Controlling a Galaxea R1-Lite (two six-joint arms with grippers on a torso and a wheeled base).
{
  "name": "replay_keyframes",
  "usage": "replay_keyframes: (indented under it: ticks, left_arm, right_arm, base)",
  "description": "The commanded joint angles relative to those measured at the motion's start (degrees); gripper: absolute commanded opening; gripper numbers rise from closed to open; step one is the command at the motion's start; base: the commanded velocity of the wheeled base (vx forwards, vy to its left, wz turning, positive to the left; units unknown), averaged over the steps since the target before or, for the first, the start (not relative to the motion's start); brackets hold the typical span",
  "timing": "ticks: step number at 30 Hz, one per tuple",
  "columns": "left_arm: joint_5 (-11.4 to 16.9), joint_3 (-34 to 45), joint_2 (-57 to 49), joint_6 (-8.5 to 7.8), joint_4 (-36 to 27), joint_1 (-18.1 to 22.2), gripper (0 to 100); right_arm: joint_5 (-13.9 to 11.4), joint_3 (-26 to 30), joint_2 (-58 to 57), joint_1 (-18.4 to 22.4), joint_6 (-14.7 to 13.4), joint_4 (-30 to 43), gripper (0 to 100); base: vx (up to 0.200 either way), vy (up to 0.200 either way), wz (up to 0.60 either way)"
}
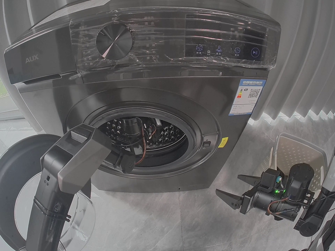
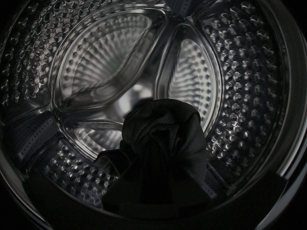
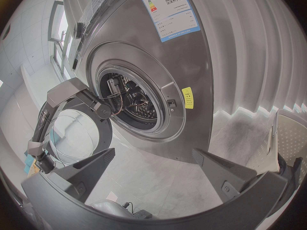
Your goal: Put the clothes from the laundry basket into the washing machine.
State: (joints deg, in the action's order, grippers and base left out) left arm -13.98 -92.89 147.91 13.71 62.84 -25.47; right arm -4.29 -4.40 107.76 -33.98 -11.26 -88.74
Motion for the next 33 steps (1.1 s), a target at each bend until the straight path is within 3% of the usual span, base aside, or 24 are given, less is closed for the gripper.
replay_keyframes:
  ticks: [1,12,23,24,31,33]
  left_arm:
    - [-1.4,-8.71,4.58,-0.09,-3.08,1.21,0]
    - [-1.4,-14.6,7.04,-0.09,-7.21,2.0,0]
    - [-1.4,-14.6,6.95,0.0,-8.0,2.18,0]
    - [-1.4,-14.6,6.95,0.08,-7.91,2.09,100]
    - [-1.49,-13.72,6.43,0.26,-7.65,2.0,100]
    - [-1.66,-6.34,3.0,0.17,-7.65,1.65,100]
  right_arm:
    - [-0.02,0.01,-0.01,-0.04,0.1,-0.03,100]
    - [-0.1,0.01,-0.01,-0.04,0.01,-0.03,100]
    - [-0.02,-0.17,-0.1,-0.04,0.01,-0.12,100]
    - [-0.1,-0.26,-0.1,-0.04,0.1,-0.12,100]
    - [-0.02,-0.17,-0.01,-0.04,0.01,-0.12,100]
    - [-0.02,-0.17,-0.1,-0.04,0.01,-0.12,100]
  base:
    - [0.0,0.0,0.0]
    - [0.0,0.0,0.0]
    - [0.0,0.0,0.0]
    - [0.0,0.0,0.0]
    - [0.0,0.0,0.0]
    - [0.0,0.0,0.0]
